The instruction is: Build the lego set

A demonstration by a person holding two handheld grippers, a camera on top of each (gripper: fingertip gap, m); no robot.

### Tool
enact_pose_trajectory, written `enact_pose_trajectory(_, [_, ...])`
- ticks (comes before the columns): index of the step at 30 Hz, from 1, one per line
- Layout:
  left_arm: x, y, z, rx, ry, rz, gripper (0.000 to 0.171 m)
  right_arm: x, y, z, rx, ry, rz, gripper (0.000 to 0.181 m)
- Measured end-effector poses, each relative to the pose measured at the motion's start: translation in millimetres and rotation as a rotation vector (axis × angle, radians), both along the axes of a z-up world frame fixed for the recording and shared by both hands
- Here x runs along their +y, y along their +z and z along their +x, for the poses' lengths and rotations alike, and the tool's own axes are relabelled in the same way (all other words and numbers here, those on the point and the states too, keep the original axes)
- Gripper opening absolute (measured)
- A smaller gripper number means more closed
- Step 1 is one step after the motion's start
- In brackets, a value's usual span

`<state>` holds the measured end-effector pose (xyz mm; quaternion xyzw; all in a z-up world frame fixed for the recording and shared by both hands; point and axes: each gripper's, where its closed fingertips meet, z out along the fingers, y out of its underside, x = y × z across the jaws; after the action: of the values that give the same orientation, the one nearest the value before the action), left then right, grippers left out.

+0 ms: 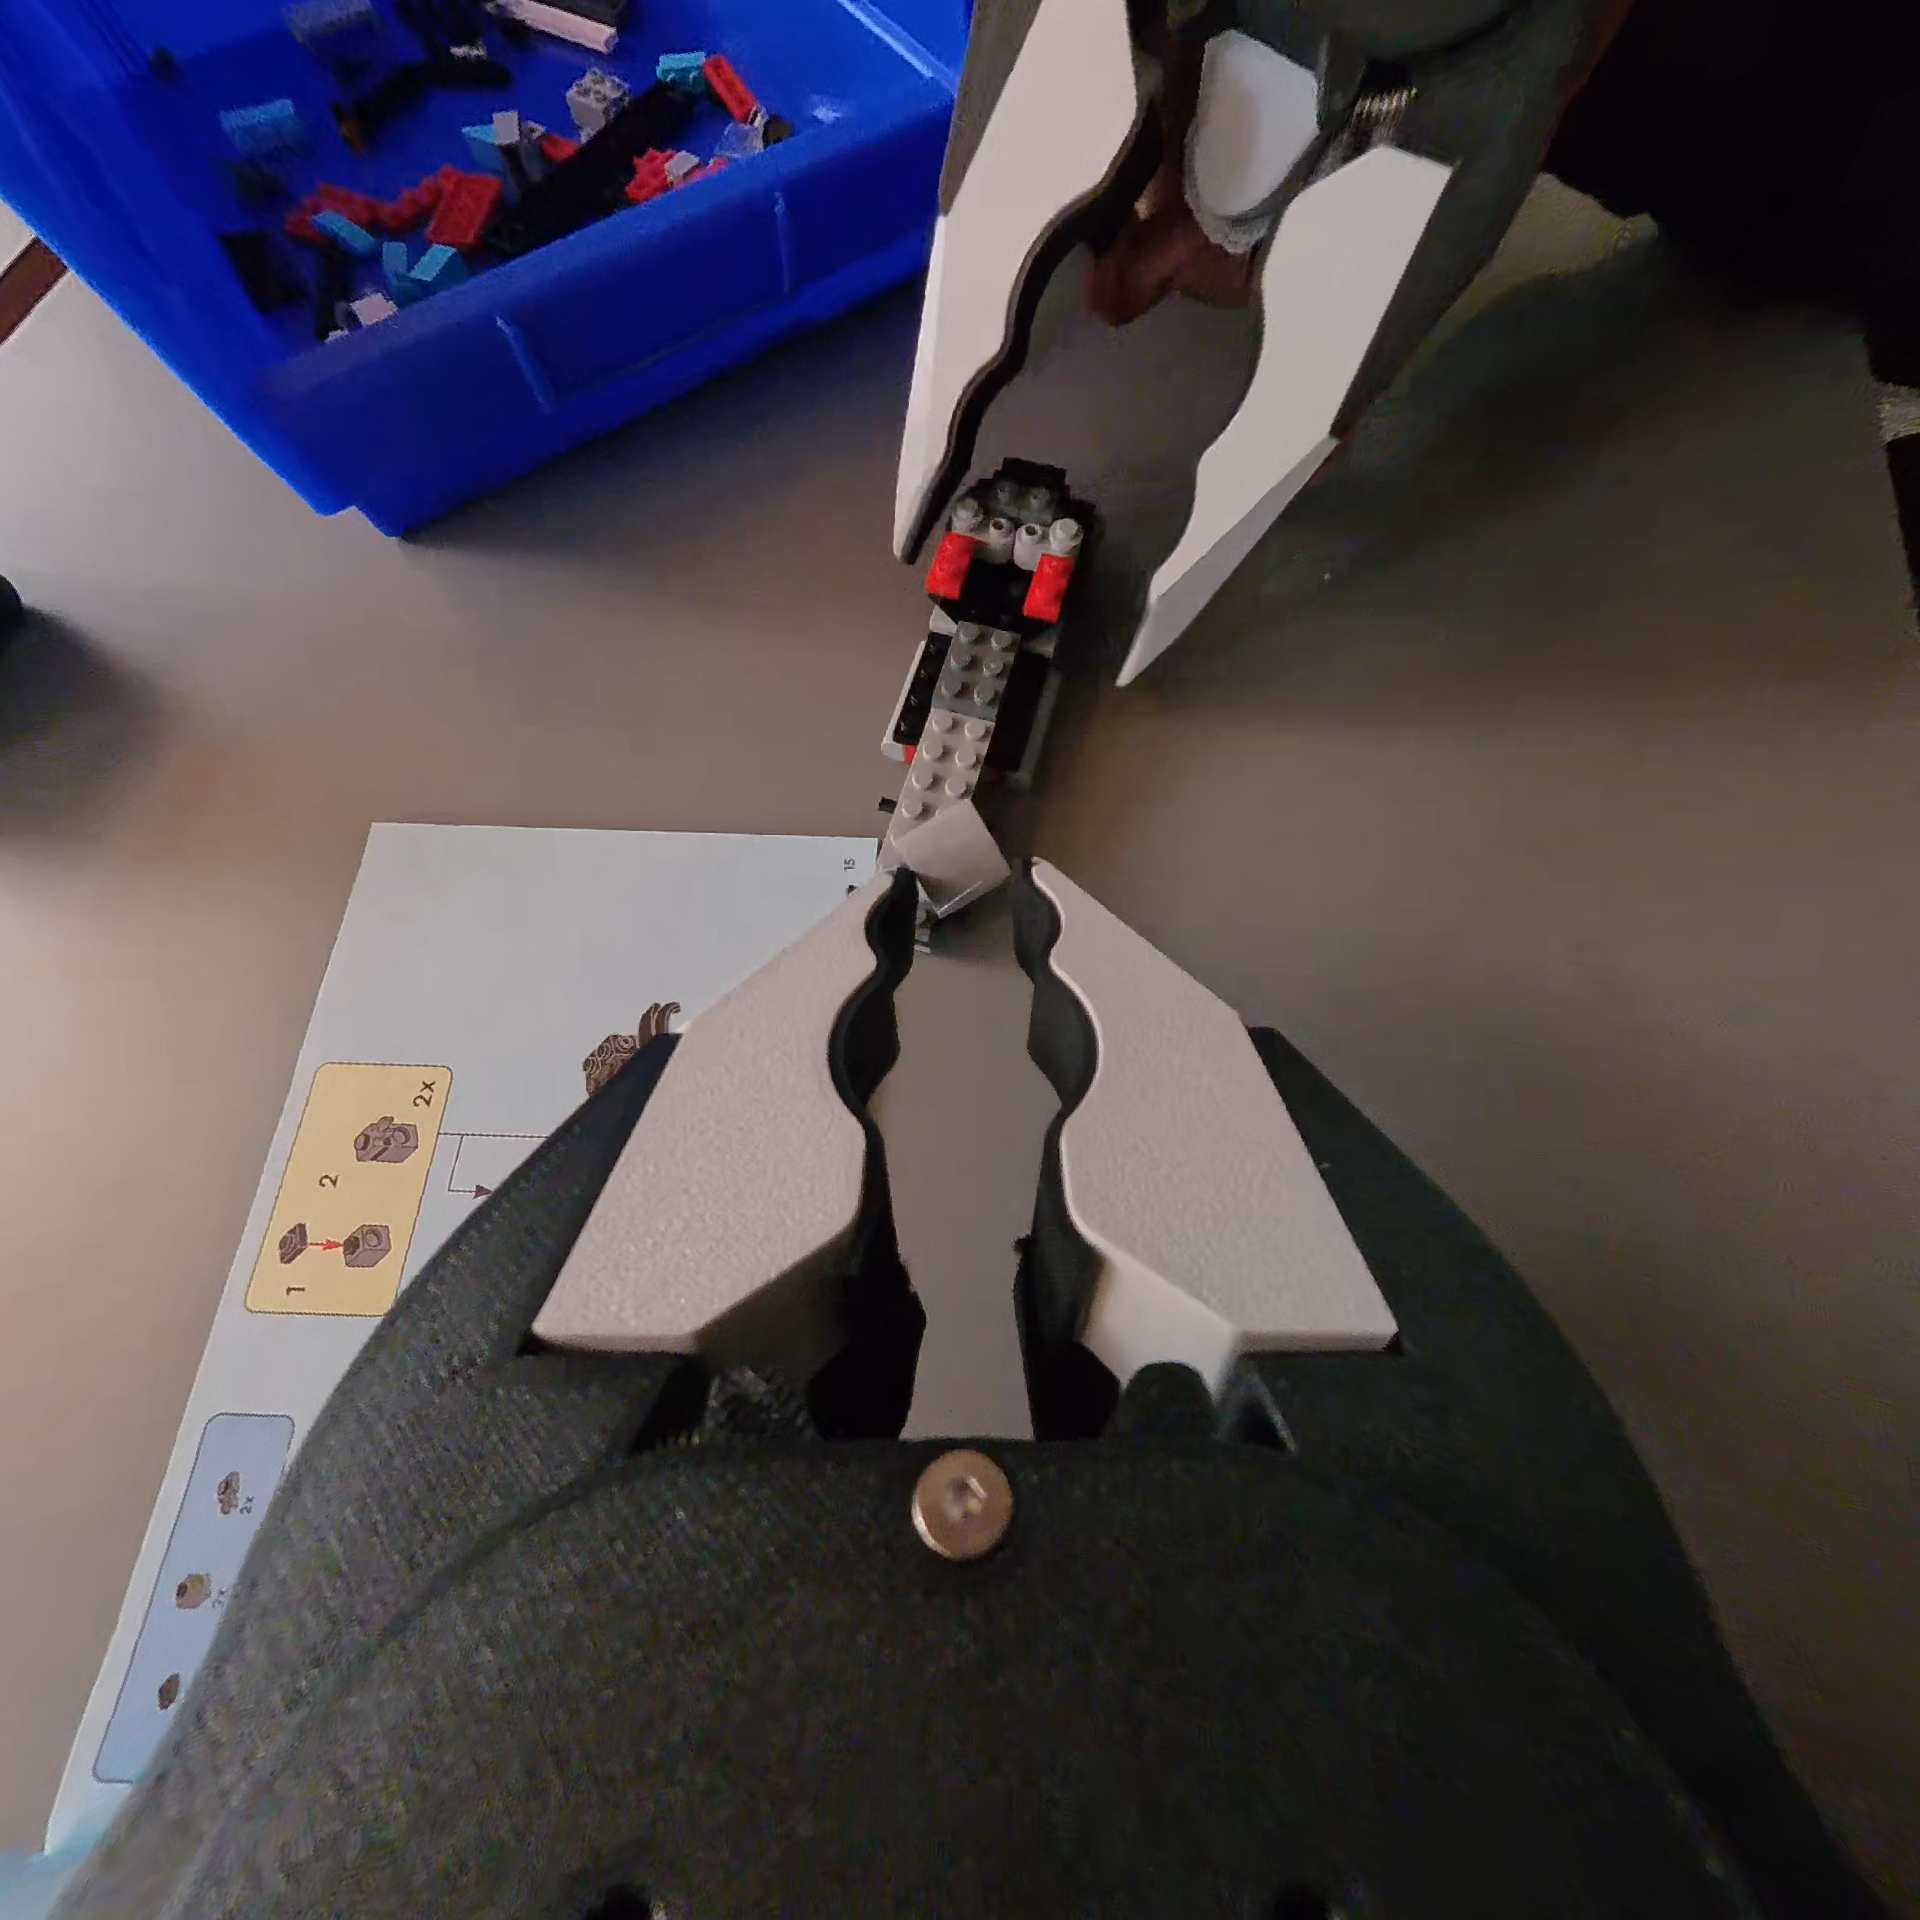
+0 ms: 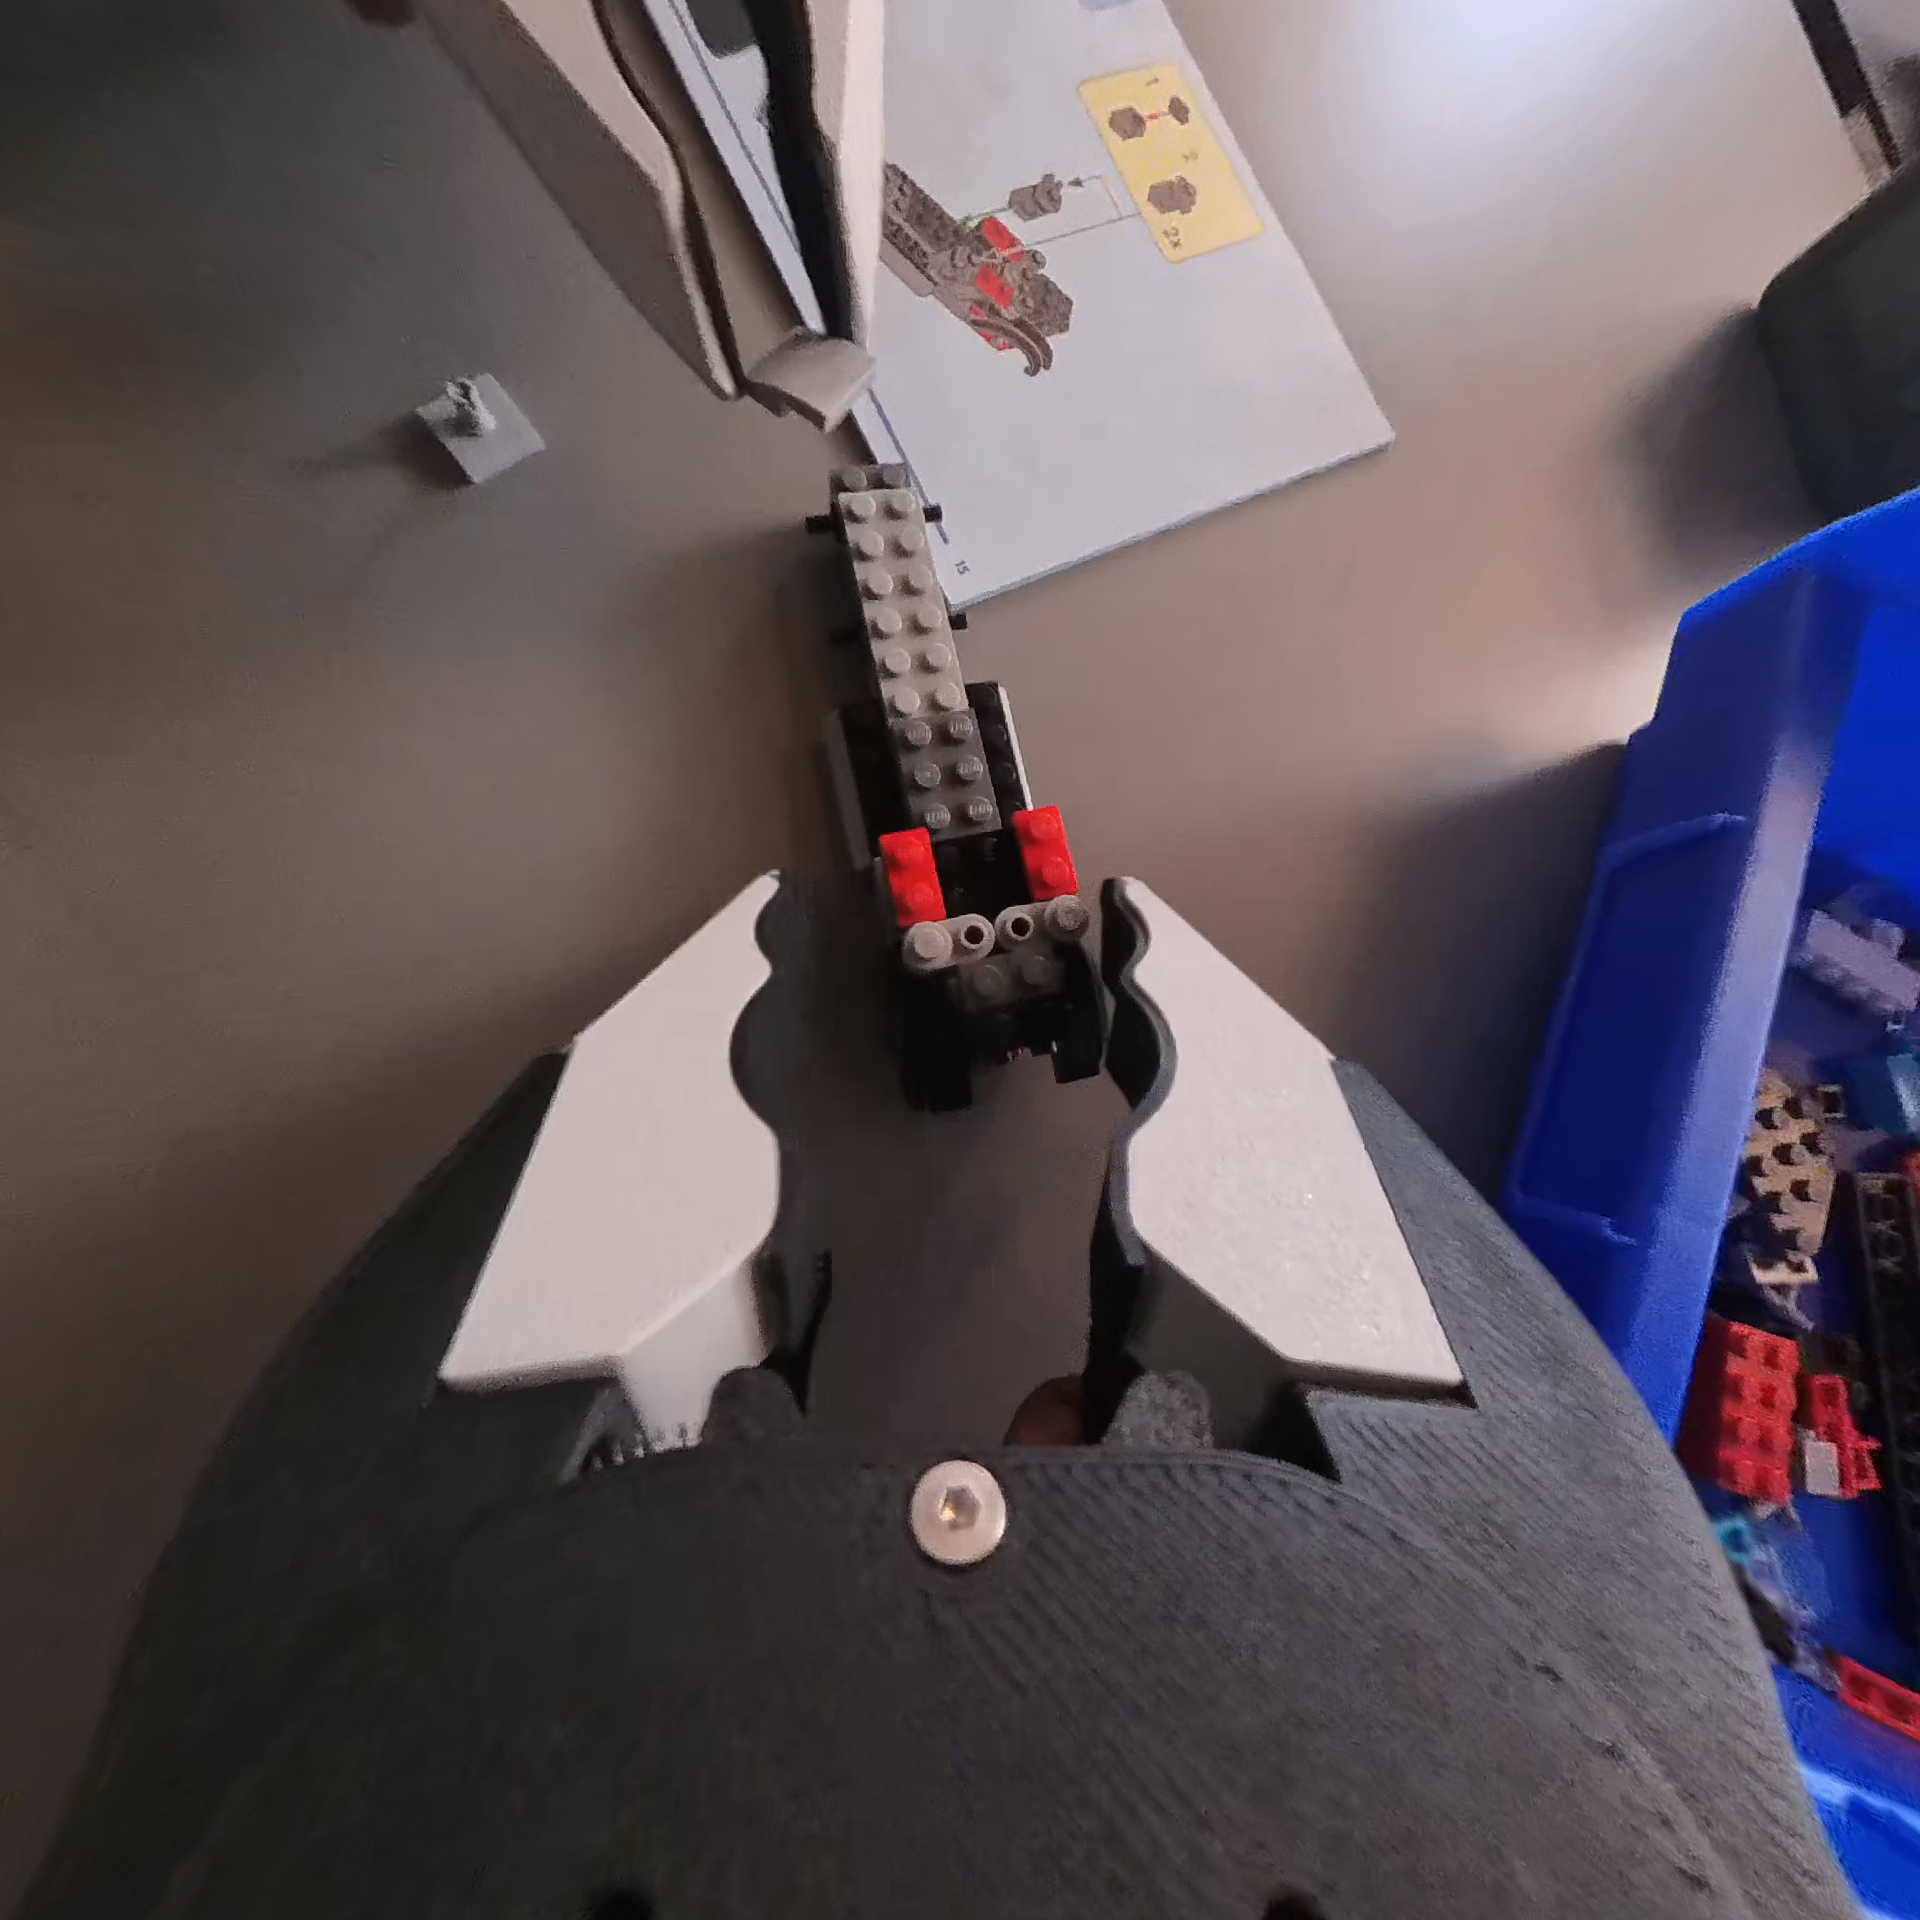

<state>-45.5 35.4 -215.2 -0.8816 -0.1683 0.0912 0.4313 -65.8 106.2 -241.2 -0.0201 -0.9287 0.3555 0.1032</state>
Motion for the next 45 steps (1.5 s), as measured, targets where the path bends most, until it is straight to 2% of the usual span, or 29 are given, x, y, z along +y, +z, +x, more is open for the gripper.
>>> enact_pose_trajectory(3, [-1.1, 1.3, -1.4, 0.004, 0.002, 0.009, 0.019, -8.7, 6.0, 3.7, -0.006, 0.051, -0.021, 0.062])
enact_pose_trajectory(10, [-2.2, 5.4, -2.5, 0.016, 0.003, 0.028, 0.019, -23.4, -10.4, 2.9, -0.024, 0.126, 0.083, 0.067])
enact_pose_trajectory(12, [-2.9, 4.6, -2.8, 0.015, 0.003, 0.026, 0.019, -24.7, -11.5, 2.5, -0.052, 0.119, 0.079, 0.063])
enact_pose_trajectory(15, [-2.7, 4.2, -2.2, 0.011, -0.002, 0.028, 0.019, -23.9, -12.0, 4.4, -0.064, 0.118, 0.067, 0.042])
enact_pose_trajectory(16, [-2.3, 3.8, -1.8, 0.009, -0.005, 0.028, 0.019, -23.8, -12.1, 5.4, -0.064, 0.119, 0.061, 0.041])
enact_pose_trajectory(29, [7.6, -4.2, 20.6, 0.024, -0.160, -0.002, 0.019, -19.6, -0.9, 29.9, -0.082, 0.210, -0.064, 0.041])
enact_pose_trajectory(45, [10.1, -6.1, 36.9, 0.016, -0.260, 0.007, 0.019, -11.8, -0.2, 46.3, -0.100, 0.298, -0.098, 0.041])
